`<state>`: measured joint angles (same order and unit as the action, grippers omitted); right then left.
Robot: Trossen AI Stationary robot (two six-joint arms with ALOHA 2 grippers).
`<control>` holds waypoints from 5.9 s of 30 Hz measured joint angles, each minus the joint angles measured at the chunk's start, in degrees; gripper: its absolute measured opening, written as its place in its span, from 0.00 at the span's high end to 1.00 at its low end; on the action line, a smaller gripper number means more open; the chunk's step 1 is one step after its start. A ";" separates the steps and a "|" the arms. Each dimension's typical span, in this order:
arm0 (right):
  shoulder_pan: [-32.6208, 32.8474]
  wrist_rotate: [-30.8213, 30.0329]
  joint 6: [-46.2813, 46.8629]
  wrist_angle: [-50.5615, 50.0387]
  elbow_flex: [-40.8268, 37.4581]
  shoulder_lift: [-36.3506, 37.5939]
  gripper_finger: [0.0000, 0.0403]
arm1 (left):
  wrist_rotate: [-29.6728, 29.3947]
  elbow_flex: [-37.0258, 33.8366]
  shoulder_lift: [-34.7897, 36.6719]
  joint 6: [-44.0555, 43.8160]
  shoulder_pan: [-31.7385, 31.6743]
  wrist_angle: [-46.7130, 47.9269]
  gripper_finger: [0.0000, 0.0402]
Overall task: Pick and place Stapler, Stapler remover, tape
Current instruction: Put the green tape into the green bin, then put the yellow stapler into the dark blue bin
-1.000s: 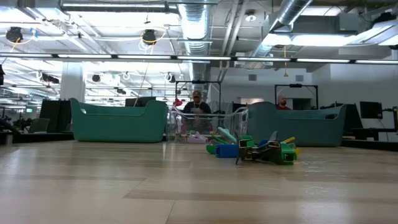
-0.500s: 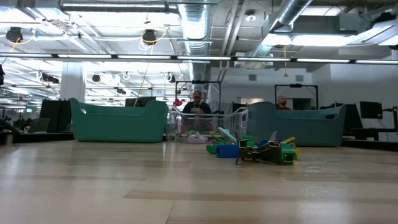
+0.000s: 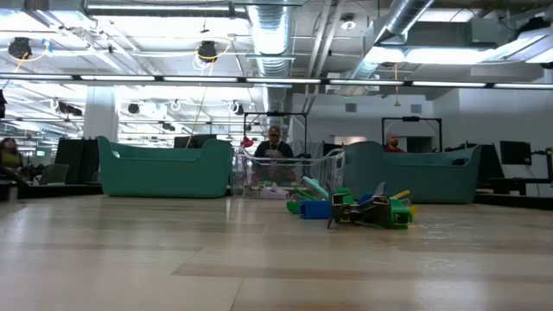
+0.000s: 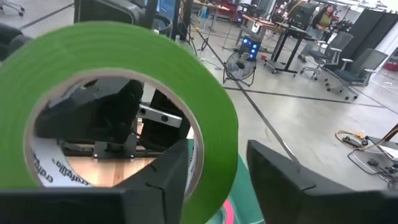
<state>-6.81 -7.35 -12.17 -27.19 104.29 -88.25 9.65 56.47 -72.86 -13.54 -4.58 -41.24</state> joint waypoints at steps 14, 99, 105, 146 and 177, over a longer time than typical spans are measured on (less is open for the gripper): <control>-0.52 0.00 4.62 0.24 -0.04 3.52 0.41 | -0.29 0.00 0.00 -0.24 -4.16 0.48 0.77; -0.72 0.09 5.18 -22.30 -0.02 5.66 0.70 | -21.64 0.02 -0.79 -1.79 -37.29 80.69 0.77; -0.72 0.09 5.18 -22.30 0.00 5.66 0.70 | -21.64 0.02 -0.79 -1.80 -37.29 80.63 0.74; -0.70 0.09 6.50 -23.79 0.00 5.64 0.70 | 7.50 0.04 2.60 -4.01 -22.09 59.98 0.50; 4.79 2.89 15.30 -29.14 -14.66 5.62 0.55 | 6.05 0.04 15.36 -4.76 -16.70 56.94 0.69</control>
<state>-2.01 -4.47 3.14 -56.34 89.63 -82.63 15.70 56.51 -57.50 -18.31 -21.28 15.71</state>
